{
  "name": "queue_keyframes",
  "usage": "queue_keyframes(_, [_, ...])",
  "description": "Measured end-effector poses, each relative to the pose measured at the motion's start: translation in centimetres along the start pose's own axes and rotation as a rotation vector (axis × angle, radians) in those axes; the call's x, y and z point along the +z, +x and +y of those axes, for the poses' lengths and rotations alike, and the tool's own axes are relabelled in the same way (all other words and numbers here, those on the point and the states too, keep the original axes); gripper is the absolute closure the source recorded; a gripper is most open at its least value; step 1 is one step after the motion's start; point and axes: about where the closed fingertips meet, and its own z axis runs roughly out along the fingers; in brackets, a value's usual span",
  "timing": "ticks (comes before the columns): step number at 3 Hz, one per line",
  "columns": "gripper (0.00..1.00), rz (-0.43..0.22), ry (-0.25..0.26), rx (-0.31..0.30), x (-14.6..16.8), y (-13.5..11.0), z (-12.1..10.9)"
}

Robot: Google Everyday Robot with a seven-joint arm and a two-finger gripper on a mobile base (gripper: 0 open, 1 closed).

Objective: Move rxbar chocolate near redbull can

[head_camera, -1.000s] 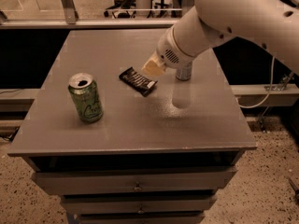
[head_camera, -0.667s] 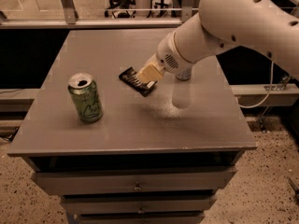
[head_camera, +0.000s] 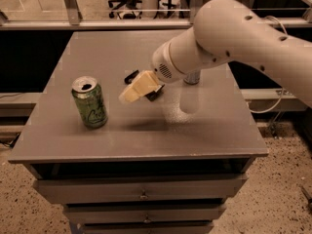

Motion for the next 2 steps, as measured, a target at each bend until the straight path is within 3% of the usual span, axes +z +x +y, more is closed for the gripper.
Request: queue_keyframes(2, [0.03,0.014,-0.016,0.017,5.3,0.4,-0.2])
